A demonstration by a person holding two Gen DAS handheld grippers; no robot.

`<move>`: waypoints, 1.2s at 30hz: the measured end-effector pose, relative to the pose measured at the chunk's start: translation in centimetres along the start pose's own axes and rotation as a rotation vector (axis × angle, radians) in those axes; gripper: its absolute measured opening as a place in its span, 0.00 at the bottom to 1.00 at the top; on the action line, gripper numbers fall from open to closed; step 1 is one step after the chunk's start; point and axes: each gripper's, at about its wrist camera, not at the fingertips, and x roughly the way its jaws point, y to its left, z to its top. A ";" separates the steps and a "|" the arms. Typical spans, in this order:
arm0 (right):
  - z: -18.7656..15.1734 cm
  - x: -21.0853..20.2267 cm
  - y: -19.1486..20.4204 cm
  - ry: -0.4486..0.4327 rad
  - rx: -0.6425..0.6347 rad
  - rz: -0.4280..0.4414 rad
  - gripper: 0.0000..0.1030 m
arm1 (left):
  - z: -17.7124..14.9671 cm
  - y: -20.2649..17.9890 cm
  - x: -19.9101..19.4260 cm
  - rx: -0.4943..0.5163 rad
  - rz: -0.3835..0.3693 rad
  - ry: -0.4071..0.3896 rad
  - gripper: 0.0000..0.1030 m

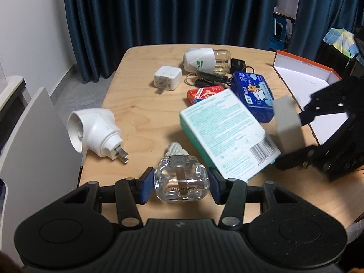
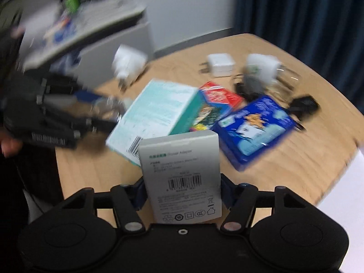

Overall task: Organize rigid objects
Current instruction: 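Grasp the glass bottle with the left gripper while the right grasps the white adapter box, then carry the bottle and adapter box with both grippers over the open white box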

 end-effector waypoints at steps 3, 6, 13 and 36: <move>-1.1 -2.9 -0.1 -0.097 0.128 -0.030 0.73 | 0.2 -0.3 -0.7 -0.002 0.002 -0.014 0.49; -2.3 -6.0 0.2 -0.193 0.219 -0.080 0.73 | 0.5 -0.8 -1.5 -0.007 -0.002 -0.026 0.49; -5.2 -11.5 0.4 -0.306 0.382 -0.266 0.73 | 1.5 -3.1 -3.7 0.025 -0.017 -0.064 0.48; -10.7 -19.4 -6.2 -0.377 0.656 -0.476 0.73 | 10.6 -16.6 -3.2 0.180 -0.249 -0.158 0.48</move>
